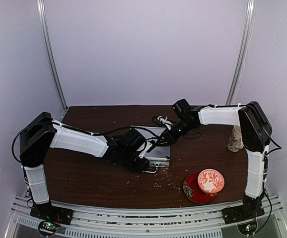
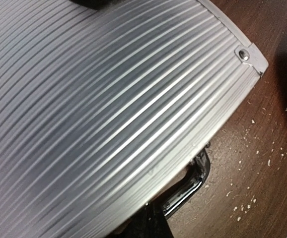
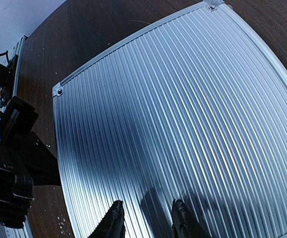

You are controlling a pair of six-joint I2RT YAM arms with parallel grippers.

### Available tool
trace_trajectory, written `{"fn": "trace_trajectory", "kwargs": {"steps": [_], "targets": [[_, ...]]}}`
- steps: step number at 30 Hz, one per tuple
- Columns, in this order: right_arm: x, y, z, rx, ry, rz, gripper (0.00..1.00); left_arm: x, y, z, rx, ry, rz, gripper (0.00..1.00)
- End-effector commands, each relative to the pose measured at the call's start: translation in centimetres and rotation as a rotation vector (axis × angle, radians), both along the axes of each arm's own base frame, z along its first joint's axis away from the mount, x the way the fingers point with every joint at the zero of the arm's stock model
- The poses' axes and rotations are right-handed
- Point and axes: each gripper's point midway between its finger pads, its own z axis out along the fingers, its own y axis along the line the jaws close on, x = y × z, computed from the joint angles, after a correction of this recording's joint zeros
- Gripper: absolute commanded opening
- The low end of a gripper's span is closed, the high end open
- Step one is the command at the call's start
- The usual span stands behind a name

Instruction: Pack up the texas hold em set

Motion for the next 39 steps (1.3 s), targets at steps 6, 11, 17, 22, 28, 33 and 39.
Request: {"fn": "trace_trajectory", "kwargs": {"steps": [6,11,17,22,28,33,39], "targets": [[-2.0,-3.1,-7.2,-0.205,0.138,-0.031,0.35,0.8,-0.2,-2.3,0.027,-0.036,0.009,0.00],[-2.0,-3.1,-7.4,-0.209,0.145,-0.029,0.35,0.9,-0.3,-2.4,0.028,-0.037,0.011,0.00],[-1.9,-3.0,-7.0,-0.207,0.138,-0.031,0.35,0.8,-0.2,-1.9,0.019,-0.041,0.011,0.00],[-1.0,-3.0,-4.6,-0.200,0.085,-0.052,0.36,0.5,-1.1,0.5,-0.030,-0.060,-0.015,0.00],[0.4,-3.9,1.1,-0.173,-0.041,-0.089,0.44,0.2,-1.3,5.4,-0.086,-0.103,-0.042,0.00],[1.3,-6.0,6.0,-0.152,-0.156,-0.140,0.47,1.0,-0.2,10.1,-0.079,-0.202,-0.032,0.08],[1.6,-9.2,11.9,-0.140,-0.341,-0.243,0.47,3.7,2.3,13.9,0.061,-0.388,-0.005,0.40]]}}
